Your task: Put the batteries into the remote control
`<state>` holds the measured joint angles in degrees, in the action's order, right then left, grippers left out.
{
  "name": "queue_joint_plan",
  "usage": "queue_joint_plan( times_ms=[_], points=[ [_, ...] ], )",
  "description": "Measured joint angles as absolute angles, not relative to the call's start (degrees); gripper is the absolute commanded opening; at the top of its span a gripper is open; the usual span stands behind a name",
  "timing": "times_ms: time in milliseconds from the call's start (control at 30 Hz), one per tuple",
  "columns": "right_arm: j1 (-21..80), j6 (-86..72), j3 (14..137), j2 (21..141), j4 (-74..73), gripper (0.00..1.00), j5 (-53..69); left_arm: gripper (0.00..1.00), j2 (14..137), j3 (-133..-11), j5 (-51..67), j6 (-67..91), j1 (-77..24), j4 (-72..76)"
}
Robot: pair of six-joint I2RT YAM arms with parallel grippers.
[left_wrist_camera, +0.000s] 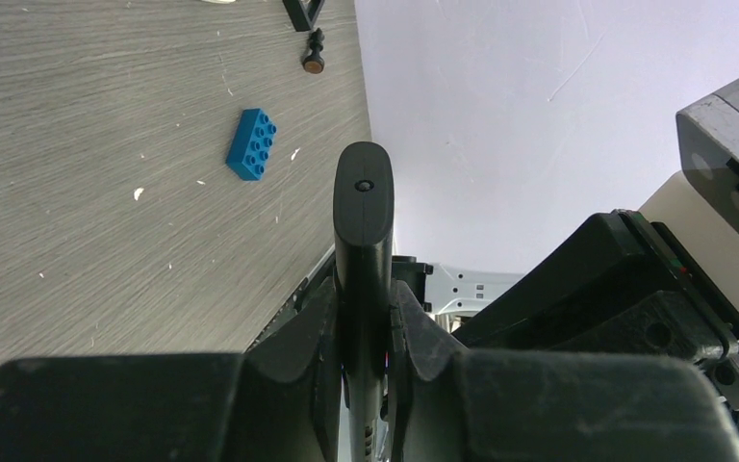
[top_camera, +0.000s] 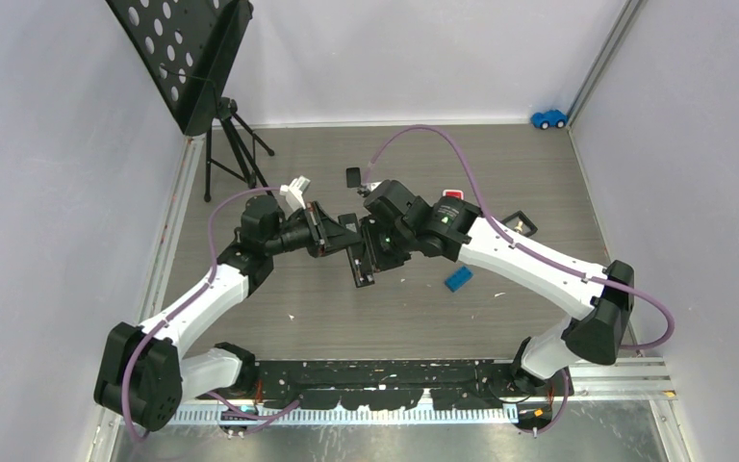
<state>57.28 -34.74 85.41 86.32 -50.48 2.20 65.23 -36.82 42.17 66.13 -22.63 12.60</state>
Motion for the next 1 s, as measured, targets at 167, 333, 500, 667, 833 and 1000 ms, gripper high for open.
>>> queue_joint_plan(
  times_ms=[167,333,500,667,833,1000],
  points=[
    [57.3,-36.7,87.0,87.4,-52.0,0.27,0.4,0.00,64.9,-36.7,41.8,66.9,-22.6,12.5],
    [57.3,-38.0,87.3,87.4,-52.5,0.32,-0.9,0.00,64.6,-36.7,41.6,67.4,-22.5,12.5],
    [57.3,-38.9,87.3,87.4,-52.8,0.40,-1.3,0.00,64.6,-36.6,41.6,68.1,-22.3,12.5],
    [57.0,-40.4,86.7,86.3,-50.9,0.49,-0.8,0.00,64.5,-36.5,41.6,69.1,-22.1,12.7],
    [54.8,-44.3,79.7,79.6,-42.4,0.55,2.7,0.00,64.1,-36.5,41.6,70.1,-21.9,12.7],
    [52.8,-49.1,72.1,72.7,-35.0,0.62,2.2,0.00,63.9,-36.4,41.3,71.7,-20.9,12.9]
  ],
)
